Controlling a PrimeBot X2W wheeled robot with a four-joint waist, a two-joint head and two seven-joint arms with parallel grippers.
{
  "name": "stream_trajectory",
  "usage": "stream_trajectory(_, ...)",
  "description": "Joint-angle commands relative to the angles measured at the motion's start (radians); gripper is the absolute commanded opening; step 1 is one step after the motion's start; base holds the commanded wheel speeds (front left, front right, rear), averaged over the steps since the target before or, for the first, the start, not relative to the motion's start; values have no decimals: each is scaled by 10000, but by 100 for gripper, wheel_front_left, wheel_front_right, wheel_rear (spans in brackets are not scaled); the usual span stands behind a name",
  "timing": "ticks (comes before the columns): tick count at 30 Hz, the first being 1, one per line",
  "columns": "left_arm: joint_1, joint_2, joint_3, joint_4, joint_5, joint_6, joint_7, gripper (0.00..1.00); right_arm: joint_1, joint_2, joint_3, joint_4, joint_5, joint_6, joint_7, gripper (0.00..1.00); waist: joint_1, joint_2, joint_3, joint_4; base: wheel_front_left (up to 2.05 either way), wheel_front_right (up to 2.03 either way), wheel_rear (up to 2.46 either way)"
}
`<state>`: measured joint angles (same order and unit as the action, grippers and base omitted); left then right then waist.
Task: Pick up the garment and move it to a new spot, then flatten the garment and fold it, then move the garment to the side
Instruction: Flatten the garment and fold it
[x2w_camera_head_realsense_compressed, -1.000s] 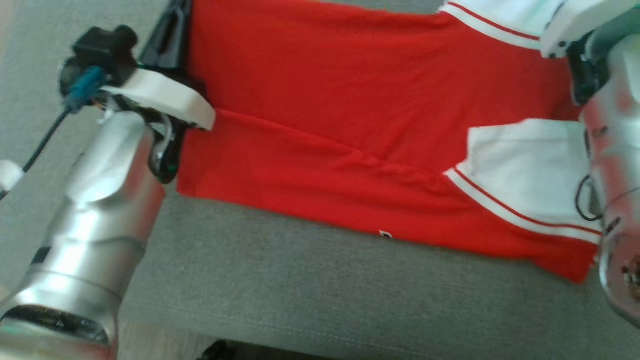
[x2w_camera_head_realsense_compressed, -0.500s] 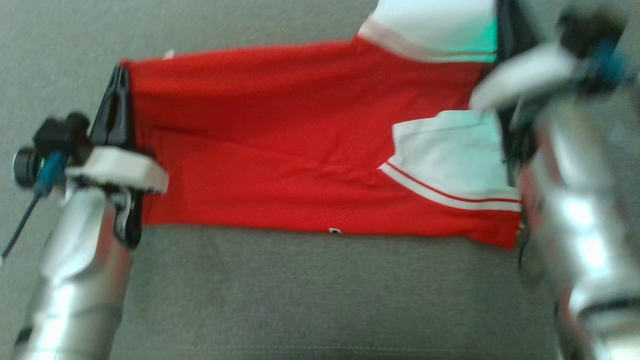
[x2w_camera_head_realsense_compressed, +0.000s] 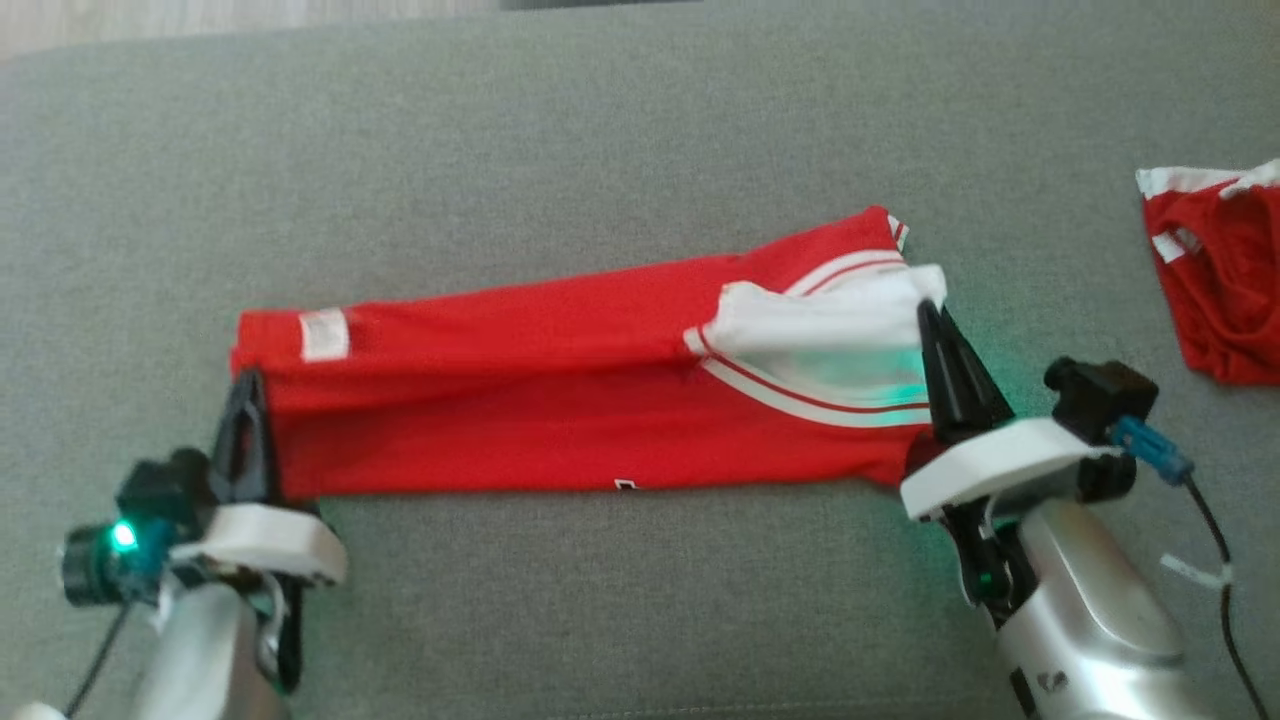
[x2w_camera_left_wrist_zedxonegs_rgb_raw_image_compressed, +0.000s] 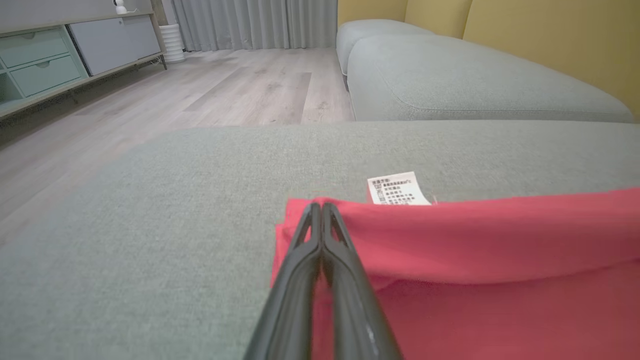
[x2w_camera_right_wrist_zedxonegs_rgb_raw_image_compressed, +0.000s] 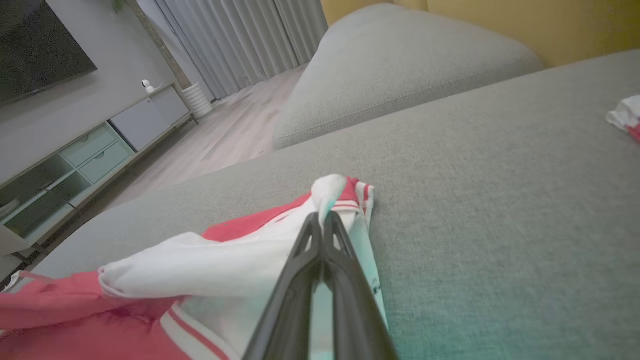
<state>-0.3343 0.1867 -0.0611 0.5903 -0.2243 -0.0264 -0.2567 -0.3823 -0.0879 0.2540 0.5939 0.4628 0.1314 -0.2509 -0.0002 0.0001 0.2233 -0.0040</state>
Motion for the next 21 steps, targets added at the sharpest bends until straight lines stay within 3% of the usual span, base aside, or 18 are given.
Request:
stream_trajectory(1,-38,111,467,-296,184,60,-51,0,13,-25,122,-289,102,-7,-107,0,2,-1,-146,42,0,0,0)
stream_trajectory(2,212,-64,605,-284,349,113,-51,30,204,7,-51,-86,190,-7,-34,19,2,-1,-275,91,0,0,0)
stream_trajectory(3,332,-101,576,-325,550,142,-51,49,268,34,-149,1,214,-7,-27,74,2,-1,-340,118,0,0,0)
stream_trajectory(4,439,-120,527,-366,766,185,-51,100,321,70,-257,99,233,-7,-17,100,2,-1,-400,138,0,0,0)
stream_trajectory(8,881,-490,865,-828,1025,555,-51,100,421,219,-670,179,24,-7,-68,100,2,-1,-725,216,0,0,0)
stream_trajectory(15,1974,-938,1167,-1565,1427,954,-51,100,893,364,-1865,-348,-1842,-7,-105,100,2,-1,-1416,279,0,0,0)
stream_trajectory(21,2866,-1203,1119,-1866,1495,1004,-51,100,1730,373,-1606,-399,-1699,-7,-107,100,2,-1,-1983,347,0,0,0)
